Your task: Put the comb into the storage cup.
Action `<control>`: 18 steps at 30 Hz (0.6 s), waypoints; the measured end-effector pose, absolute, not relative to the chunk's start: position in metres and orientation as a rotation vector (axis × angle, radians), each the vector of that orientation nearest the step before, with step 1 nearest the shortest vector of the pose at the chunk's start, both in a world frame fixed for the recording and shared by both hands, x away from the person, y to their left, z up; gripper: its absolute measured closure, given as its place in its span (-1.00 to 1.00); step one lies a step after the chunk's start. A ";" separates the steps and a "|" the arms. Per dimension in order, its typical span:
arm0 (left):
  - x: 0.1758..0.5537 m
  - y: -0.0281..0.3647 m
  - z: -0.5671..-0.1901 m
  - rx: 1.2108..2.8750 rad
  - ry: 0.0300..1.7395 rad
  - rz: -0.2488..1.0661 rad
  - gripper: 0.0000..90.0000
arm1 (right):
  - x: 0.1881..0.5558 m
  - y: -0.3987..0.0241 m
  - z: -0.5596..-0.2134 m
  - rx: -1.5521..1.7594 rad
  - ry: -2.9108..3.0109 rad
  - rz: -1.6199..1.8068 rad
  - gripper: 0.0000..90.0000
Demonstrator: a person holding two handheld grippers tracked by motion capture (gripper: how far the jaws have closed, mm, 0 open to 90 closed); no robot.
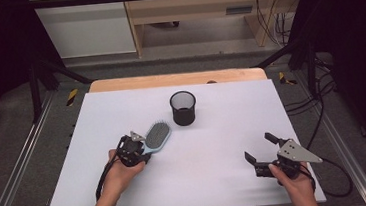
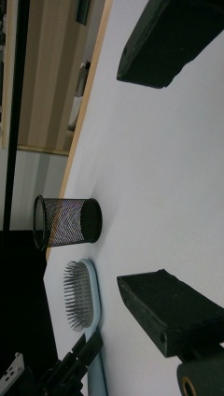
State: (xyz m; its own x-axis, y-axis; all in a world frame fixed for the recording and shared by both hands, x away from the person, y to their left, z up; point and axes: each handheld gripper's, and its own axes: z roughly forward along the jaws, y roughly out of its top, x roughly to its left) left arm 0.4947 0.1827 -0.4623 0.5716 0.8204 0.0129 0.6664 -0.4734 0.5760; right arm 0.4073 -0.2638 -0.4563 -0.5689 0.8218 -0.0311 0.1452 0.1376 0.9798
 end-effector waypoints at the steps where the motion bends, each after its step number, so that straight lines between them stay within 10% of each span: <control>1: 0.495 0.183 -0.462 2.286 1.184 0.393 0.51 | 0.407 -0.264 -0.456 0.928 1.828 1.470 -0.91; 18: 0.493 0.185 -0.463 2.282 1.151 0.401 0.55 | 0.407 -0.264 -0.456 0.932 1.827 1.472 -0.91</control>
